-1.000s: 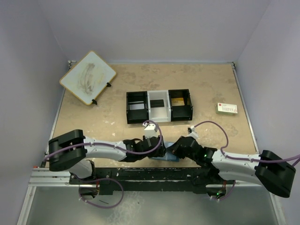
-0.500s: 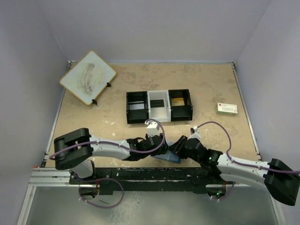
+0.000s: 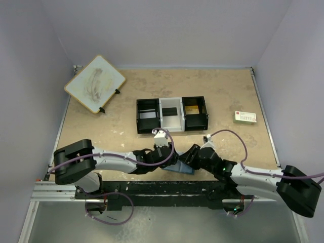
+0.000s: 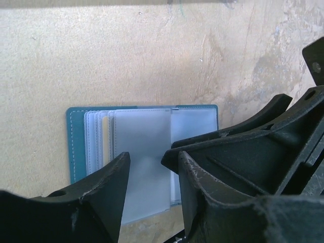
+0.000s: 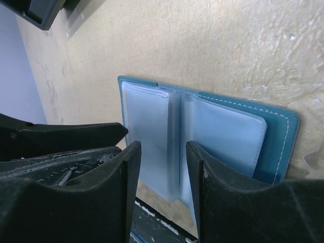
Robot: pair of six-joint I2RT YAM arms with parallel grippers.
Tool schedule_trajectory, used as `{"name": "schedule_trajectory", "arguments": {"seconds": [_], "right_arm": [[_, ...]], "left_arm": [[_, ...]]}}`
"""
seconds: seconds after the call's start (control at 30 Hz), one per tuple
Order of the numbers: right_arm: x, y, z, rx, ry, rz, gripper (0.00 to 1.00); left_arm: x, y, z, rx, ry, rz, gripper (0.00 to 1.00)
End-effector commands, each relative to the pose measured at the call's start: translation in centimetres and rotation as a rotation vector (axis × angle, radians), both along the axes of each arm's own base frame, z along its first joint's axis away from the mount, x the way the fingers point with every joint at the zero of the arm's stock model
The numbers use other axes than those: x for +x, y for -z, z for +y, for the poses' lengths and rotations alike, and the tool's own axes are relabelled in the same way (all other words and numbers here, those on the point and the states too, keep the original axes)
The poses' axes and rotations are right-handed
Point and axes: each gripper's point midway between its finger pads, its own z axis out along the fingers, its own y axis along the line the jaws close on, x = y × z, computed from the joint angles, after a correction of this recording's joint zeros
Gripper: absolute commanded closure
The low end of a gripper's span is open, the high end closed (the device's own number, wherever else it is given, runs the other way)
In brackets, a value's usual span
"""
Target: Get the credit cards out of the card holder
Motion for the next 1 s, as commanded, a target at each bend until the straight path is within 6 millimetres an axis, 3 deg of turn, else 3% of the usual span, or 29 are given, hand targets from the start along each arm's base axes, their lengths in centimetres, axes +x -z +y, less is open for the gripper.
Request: {"name": "schedule_trajectory", "arguments": {"seconds": [0.0,0.13,0.33,0.57,0.8,0.97], "right_arm": [[-1.1,2.5,-0.9,-0.084,-0.054,0.045,0.50],[-0.7,2.7,-1.2,-0.139,-0.053,0.044,0.49],[0.0,1.9,-0.3,-0.215,-0.150,-0.014,0.47],[1.1,2.4,0.7,-0.355,-0.245,-0.034,0.38],[1.4,3.2,1.8,-0.541,-0.337,-0.033,0.30],[0.1,3.8,3.5,-0.656,-0.432,-0.049,0.27]], "left_arm": [[-2.7,0.9,0.6,0.017,0.086,0.062,0.59],[-2.0,-1.2,2.0,0.024,0.050,0.014,0.56],[-0.7,-3.3,6.5,0.070,-0.092,-0.040,0.55],[0.0,-2.6,12.3,0.154,-0.251,-0.074,0.53],[0.3,-2.2,14.3,0.163,-0.319,-0.086,0.53],[0.5,-2.5,15.6,0.147,-0.367,-0.101,0.53]]}}
